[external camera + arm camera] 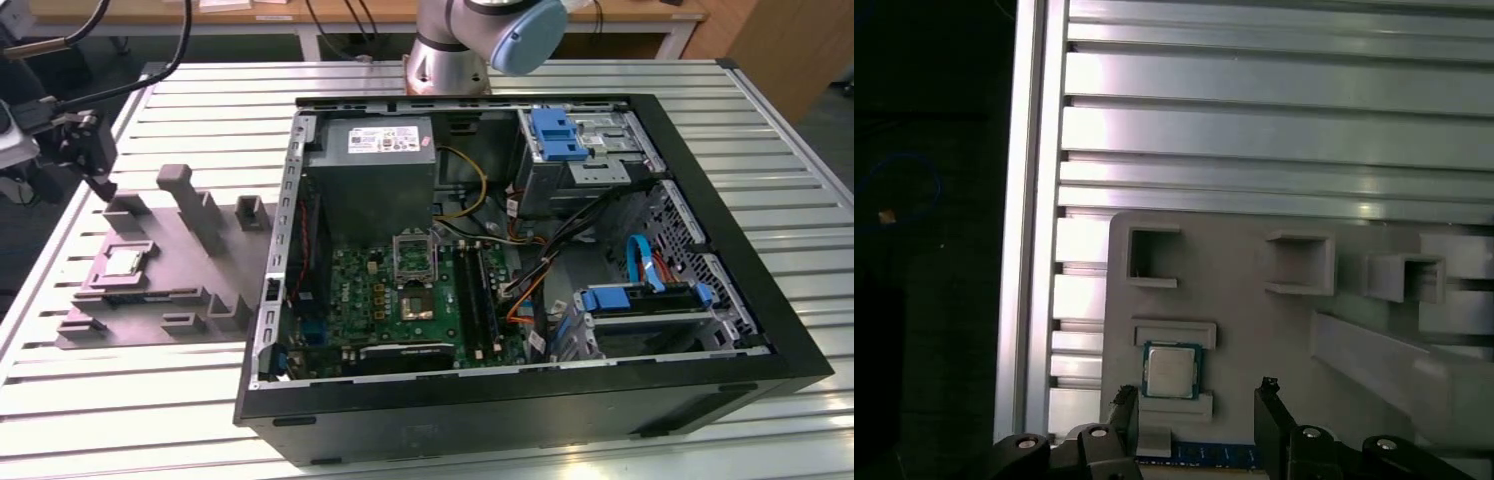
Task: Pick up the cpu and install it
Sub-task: 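Pick up the cpu and move it towards the insertion slot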
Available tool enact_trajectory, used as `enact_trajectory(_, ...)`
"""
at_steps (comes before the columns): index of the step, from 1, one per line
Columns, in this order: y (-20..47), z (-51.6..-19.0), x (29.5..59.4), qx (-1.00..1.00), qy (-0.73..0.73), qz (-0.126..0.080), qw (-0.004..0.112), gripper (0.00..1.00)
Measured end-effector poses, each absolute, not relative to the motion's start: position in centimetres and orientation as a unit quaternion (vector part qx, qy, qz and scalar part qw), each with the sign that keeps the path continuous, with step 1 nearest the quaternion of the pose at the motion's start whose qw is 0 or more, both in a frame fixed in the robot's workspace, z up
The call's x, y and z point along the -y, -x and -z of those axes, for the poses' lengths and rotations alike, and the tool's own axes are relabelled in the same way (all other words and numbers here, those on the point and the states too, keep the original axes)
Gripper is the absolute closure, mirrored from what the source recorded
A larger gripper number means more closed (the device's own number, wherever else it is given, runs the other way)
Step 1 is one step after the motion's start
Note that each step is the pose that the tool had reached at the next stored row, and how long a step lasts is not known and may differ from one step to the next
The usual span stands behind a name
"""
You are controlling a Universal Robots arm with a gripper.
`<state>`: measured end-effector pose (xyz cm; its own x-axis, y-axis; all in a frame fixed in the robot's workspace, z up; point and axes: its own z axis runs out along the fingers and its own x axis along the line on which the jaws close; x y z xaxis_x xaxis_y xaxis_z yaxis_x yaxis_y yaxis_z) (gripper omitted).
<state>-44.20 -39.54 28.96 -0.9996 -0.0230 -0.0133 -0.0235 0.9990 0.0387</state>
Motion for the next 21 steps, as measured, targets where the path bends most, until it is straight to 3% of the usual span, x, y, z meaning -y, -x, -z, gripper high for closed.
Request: enact_trajectory(21,44.5,-25.5,40.2,-1.000,0.012,-0.019,0.007,0.42)
